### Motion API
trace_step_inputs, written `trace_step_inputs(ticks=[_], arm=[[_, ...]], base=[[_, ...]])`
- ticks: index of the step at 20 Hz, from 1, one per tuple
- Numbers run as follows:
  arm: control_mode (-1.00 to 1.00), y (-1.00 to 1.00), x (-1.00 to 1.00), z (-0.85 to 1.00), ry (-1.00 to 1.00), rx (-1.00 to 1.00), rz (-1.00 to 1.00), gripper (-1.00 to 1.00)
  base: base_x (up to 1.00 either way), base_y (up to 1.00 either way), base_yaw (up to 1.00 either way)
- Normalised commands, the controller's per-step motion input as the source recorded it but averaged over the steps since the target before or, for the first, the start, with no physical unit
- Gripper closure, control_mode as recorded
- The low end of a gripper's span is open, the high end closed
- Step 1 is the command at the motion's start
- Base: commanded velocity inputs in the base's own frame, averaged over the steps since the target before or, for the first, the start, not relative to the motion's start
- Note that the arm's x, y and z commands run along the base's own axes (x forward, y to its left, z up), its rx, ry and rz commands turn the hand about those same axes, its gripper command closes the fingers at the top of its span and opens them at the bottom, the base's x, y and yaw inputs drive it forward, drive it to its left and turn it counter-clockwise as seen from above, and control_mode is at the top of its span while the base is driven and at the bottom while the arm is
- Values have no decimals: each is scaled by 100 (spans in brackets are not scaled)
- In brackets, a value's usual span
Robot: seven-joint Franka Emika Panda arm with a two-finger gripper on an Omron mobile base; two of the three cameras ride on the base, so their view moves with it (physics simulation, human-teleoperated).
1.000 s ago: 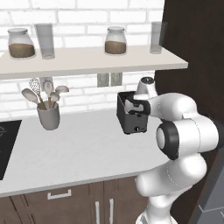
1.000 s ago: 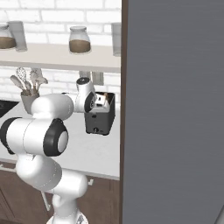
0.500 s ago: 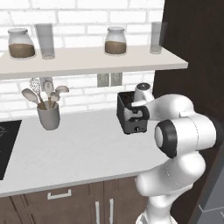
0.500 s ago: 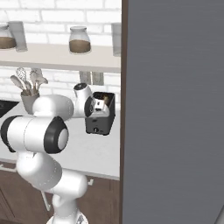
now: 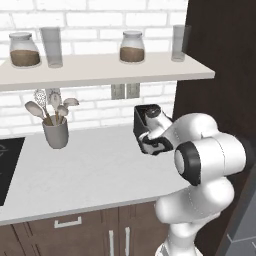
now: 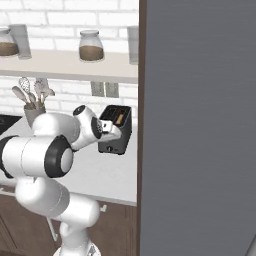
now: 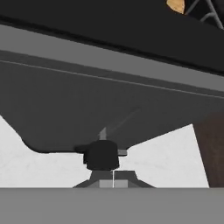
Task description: Start the toaster. Once the lever pops up, take the bread to the plate on the dining counter.
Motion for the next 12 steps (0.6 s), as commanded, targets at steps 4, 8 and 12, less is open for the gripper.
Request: trace_step_inputs(ticks=[4, 8, 12], arm=[[-100, -3, -82, -64, -6, 0, 0, 100], [-100, -20, -63, 66, -4, 13, 0, 100], [-100, -6, -19, 100, -3, 10, 0, 100]], base=[[0, 0, 0], [0, 0, 0], [0, 0, 0]])
